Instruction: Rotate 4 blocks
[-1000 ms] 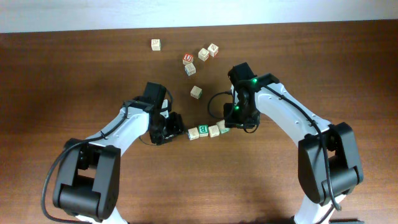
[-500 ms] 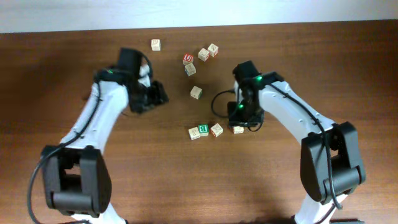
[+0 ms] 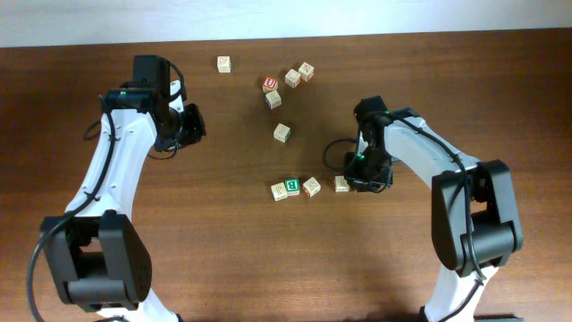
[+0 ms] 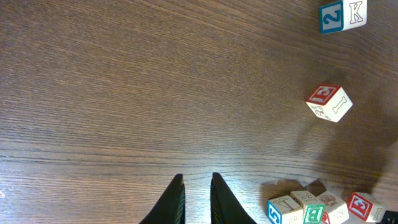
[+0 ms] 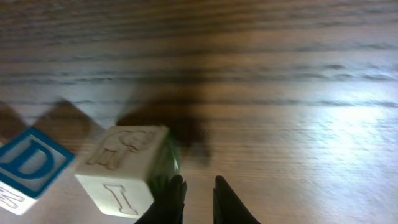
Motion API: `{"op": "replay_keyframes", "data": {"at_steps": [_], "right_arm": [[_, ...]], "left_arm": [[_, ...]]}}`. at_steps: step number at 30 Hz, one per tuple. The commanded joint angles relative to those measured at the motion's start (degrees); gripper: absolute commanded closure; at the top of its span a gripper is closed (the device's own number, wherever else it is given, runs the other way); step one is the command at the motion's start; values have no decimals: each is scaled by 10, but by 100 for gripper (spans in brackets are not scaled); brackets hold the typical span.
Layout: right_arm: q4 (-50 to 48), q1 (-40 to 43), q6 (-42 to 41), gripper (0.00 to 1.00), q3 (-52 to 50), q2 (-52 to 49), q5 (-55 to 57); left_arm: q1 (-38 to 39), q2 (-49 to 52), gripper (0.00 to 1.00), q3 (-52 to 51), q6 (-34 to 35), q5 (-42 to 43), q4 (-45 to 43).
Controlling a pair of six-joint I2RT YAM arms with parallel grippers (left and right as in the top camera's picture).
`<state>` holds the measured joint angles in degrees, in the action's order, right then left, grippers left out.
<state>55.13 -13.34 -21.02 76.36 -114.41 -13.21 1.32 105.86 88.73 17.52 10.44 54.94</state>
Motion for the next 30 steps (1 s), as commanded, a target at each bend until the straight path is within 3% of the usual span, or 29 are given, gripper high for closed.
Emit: {"op": "replay_keyframes", "data": {"at_steps": [1,8,11,21,30], "right_arm": [[-20,-33,-4,83,-2,-5,-29],[-48,-65,-10,82,-2,-5,-29],[-50,-64,24,82,-2,-5,-29],[-107,-11,64,81,21,-5,-55],[-179,-61,183,81,21,-5,-78]], "left_arm": [[0,-1,86,6,-7,-5,0],[0,-1,86,6,-7,-4,1],[0,-1,86,6,-7,-4,1],[0,-1,85,6,-7,-4,2],[0,-1,85,6,-7,-4,3]]}}
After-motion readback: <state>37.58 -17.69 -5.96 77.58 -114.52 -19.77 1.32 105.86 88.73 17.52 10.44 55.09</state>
